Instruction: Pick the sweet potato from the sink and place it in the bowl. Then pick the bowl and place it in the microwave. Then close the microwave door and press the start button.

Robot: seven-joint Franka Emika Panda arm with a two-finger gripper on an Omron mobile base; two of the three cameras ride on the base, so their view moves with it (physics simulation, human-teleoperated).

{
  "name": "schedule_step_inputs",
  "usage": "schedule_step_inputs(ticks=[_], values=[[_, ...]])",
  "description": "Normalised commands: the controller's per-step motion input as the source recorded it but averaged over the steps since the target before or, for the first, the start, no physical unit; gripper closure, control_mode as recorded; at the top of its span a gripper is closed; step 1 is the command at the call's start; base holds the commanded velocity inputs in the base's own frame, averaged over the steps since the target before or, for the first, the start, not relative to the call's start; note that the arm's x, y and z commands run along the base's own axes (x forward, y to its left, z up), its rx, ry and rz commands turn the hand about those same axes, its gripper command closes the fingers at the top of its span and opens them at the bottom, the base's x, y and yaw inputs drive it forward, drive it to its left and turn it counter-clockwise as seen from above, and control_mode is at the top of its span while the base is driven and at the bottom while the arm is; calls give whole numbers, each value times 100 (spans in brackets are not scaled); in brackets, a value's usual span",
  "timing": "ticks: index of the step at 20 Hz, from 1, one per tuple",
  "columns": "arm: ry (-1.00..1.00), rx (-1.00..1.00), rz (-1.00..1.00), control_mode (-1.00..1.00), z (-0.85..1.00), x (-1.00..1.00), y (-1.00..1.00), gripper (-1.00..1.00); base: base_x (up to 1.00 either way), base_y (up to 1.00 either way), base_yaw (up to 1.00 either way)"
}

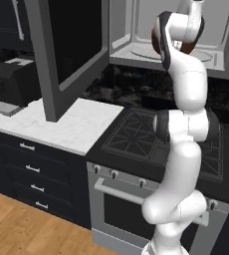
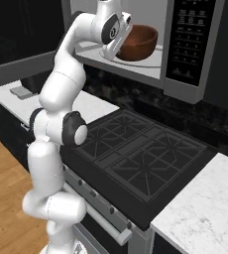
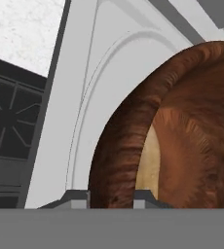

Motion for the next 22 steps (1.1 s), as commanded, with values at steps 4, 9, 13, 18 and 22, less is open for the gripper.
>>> schedule_step_inputs(ticks=[4, 9, 13, 18, 22], values=[[-5, 0, 0, -100, -45, 8, -3, -100, 0, 0, 0], [-27, 2, 1, -100, -40, 0, 1, -100, 0, 0, 0], [-46, 7, 1, -100, -46, 14, 2, -100, 0, 0, 0], [-67, 11, 1, -100, -82, -10, 26, -100, 0, 0, 0], [-81, 6, 2, -100, -73, -34, 90, -100, 0, 0, 0]])
